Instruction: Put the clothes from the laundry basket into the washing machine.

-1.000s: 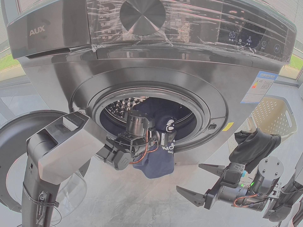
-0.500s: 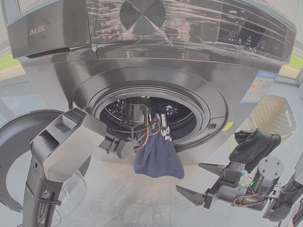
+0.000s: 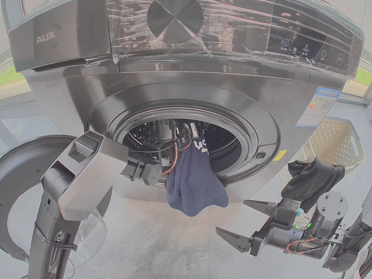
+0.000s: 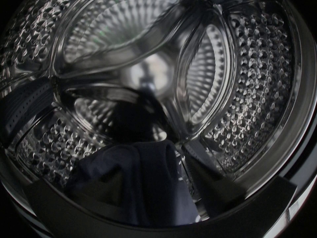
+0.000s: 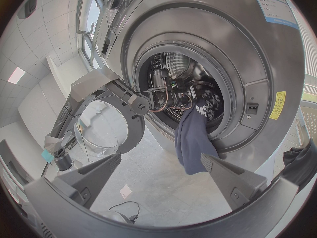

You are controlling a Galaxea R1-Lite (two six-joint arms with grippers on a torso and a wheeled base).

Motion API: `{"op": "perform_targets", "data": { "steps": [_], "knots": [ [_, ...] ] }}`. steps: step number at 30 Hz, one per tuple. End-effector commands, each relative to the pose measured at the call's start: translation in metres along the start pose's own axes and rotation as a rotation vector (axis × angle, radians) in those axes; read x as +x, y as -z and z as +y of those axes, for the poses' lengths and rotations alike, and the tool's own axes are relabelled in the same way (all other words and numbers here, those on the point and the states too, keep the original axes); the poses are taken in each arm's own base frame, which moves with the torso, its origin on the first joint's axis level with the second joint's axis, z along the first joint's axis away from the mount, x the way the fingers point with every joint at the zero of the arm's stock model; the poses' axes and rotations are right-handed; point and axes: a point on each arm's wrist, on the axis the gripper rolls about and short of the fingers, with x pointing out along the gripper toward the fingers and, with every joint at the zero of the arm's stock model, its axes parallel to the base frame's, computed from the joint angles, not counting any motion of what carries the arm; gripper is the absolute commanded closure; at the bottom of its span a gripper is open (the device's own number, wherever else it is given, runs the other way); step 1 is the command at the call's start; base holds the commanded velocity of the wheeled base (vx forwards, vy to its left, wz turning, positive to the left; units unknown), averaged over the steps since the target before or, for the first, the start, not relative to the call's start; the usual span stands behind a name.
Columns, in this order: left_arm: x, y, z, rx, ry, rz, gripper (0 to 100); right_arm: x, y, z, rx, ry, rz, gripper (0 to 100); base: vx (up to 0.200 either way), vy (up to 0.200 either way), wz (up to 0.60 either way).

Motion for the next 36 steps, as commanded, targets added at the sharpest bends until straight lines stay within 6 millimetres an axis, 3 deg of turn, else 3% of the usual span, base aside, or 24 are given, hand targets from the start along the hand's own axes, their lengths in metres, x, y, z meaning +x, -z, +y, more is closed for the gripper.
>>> {"op": "perform_targets", "data": {
  "steps": [1,8,15,25,26,33,36],
  "knots": [
    [-0.02,0.003,-0.003,0.004,-0.007,0.117,0,0.0,0.0,0.0,0.0,0.0,0.001,0,0.0,0.0,0.0],
    [-0.069,0.014,-0.006,0.028,0.061,0.393,0,0.0,0.0,0.0,0.0,0.0,0.001,0,0.0,0.0,0.0],
    [-0.073,0.035,-0.007,0.051,0.081,0.456,0,0.0,0.001,0.0,0.0,-0.001,0.003,0,0.0,0.0,0.0],
    [-0.061,0.064,-0.007,0.069,0.09,0.468,0,0.001,0.0,0.0,0.0,-0.001,0.002,0,0.0,0.0,0.0],
    [-0.059,0.065,-0.006,0.068,0.09,0.463,100,0.0,0.0,0.0,0.0,-0.001,0.0,0,0.0,0.0,0.0],
    [-0.051,0.056,-0.01,0.059,0.103,0.408,100,0.002,-0.001,0.0,0.001,-0.002,-0.005,0,0.0,0.0,0.0],
    [-0.041,0.042,-0.014,0.046,0.1,0.333,100,0.002,-0.001,0.0,0.001,-0.002,-0.006,0,0.0,0.0,0.0]
  ]
}}
